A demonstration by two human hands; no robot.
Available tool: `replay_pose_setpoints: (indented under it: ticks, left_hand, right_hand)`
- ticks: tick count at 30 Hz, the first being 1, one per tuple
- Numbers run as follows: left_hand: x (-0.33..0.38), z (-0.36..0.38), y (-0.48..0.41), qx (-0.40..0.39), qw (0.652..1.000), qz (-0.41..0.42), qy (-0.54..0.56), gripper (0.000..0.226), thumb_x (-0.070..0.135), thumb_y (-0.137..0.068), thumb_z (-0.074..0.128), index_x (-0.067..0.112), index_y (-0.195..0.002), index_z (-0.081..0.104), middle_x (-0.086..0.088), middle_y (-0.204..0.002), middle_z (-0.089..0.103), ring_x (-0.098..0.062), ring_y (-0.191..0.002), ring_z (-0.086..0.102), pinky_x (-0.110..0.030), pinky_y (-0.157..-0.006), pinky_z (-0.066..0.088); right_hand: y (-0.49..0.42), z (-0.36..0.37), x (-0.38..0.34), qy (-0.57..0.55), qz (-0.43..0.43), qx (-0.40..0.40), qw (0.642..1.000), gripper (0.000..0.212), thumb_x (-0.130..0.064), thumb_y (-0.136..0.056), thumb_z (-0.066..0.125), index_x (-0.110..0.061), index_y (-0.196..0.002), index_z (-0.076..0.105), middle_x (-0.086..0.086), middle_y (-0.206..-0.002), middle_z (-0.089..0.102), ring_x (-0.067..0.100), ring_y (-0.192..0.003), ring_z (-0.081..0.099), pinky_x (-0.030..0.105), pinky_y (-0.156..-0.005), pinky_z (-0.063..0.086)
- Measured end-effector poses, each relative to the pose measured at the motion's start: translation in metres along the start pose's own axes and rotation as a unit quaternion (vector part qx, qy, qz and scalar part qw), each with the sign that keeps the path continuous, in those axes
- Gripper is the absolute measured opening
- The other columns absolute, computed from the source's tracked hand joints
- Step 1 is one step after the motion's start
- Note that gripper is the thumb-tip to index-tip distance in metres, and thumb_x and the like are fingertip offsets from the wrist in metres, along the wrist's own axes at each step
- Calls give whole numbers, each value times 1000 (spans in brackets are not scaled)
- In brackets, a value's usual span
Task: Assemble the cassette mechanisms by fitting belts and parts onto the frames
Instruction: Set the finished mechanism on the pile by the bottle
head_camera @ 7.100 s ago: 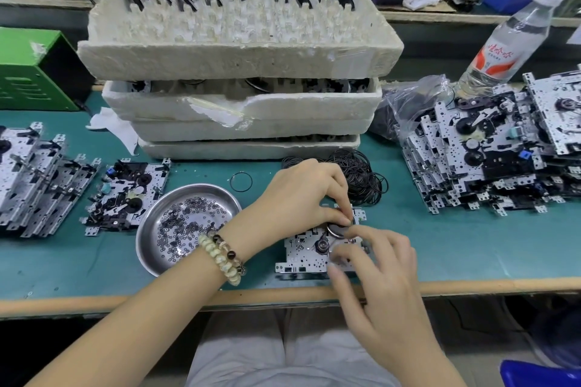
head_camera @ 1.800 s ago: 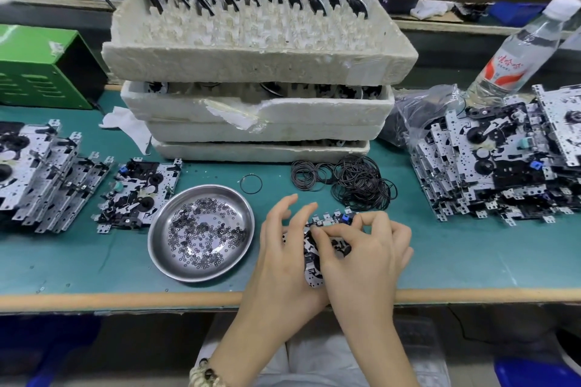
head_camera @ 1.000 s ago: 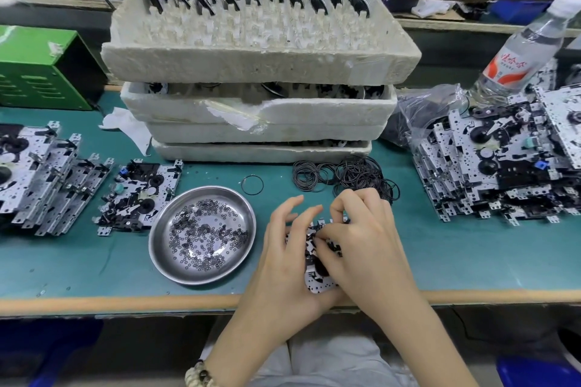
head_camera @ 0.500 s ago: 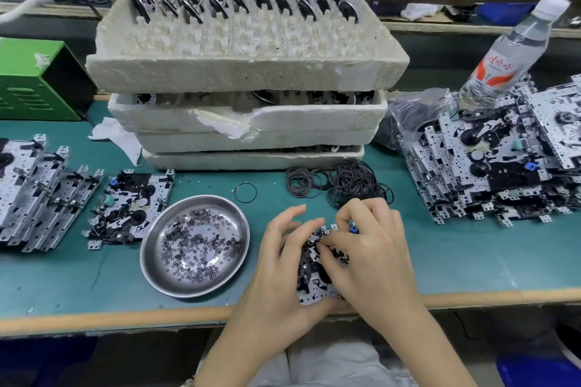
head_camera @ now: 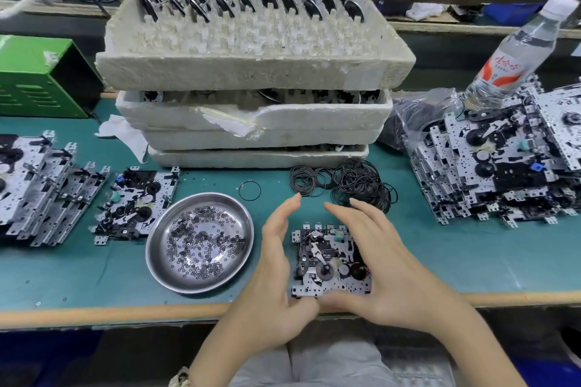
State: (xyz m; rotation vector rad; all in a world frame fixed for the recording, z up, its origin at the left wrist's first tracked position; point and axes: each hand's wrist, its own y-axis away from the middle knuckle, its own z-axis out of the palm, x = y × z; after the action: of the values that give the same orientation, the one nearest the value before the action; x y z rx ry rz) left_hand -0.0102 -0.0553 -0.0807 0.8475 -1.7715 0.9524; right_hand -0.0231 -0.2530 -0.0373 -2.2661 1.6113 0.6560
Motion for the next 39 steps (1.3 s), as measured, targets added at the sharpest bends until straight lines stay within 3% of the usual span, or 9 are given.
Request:
replay_pose_setpoints:
  ticks: [2,6,9,13,19,24,31,35,39]
  left_hand:
    - [2,-2,-2,-1,999,0,32,95,14,-67,53,38,-151,15,4,-164,16,-18,-155,11,-35,-124,13]
    - [2,-5,-8,56,988,-76,122,85,25,-62,55,25,-144,33,1,-155,35,-20,-153,20,-32,-124,18]
    - [4,-4,-1,-3,997,-25,66,91,13,-66,54,41,-147,23,2,-161,24,-18,-154,14,-32,-124,14]
    - [4,-4,-1,-9,998,-15,61,90,15,-70,57,46,-147,22,5,-161,23,-17,-154,15,-37,-124,15]
    - [5,-3,-2,-13,998,-7,61,88,17,-70,59,48,-145,25,4,-159,27,-17,-153,17,-34,-123,16]
    - [5,-3,-2,-12,998,0,65,84,20,-73,62,48,-144,26,4,-159,27,-17,-153,18,-30,-123,16]
    - [5,-3,-2,-18,998,-9,57,84,20,-73,62,45,-146,27,4,-159,28,-17,-153,18,-31,-123,16]
    - [3,-4,0,-22,999,-25,42,84,24,-75,64,44,-148,26,6,-160,26,-14,-153,17,-36,-123,16]
    - [4,-4,0,-23,998,-34,36,83,26,-76,64,40,-149,26,7,-160,27,-14,-153,18,-37,-123,16]
  right_hand:
    - [2,3,3,44,-8,-17,999,106,-76,-72,61,-33,-154,10,-23,-153,17,0,-146,-5,22,-118,7]
    - [2,2,8,76,-5,-20,997,103,-73,-73,61,-39,-153,5,-23,-148,24,-3,-138,13,14,-114,8]
    - [8,-6,17,92,14,-21,995,102,-75,-72,60,-42,-152,6,-28,-147,22,-5,-137,13,10,-110,4]
    - [27,-27,37,82,65,-25,994,95,-69,-71,69,-53,-143,10,-35,-143,20,-7,-138,12,20,-117,12]
    - [68,-54,64,103,146,-50,983,84,-65,-77,63,-61,-141,8,-38,-150,1,-7,-144,-13,27,-120,5]
    - [93,-64,74,84,180,-40,979,81,-74,-69,50,-66,-140,12,-40,-150,3,-6,-145,5,31,-120,17]
    - [110,-80,91,49,216,24,975,81,-59,-64,67,-63,-136,32,-36,-149,19,-11,-143,9,35,-116,21]
    - [113,-90,92,51,236,70,968,72,-50,-57,75,-58,-124,49,-21,-143,40,7,-128,40,39,-104,35]
    - [114,-90,97,29,239,58,969,64,-53,-61,72,-72,-117,49,-23,-137,46,8,-106,55,33,-81,45]
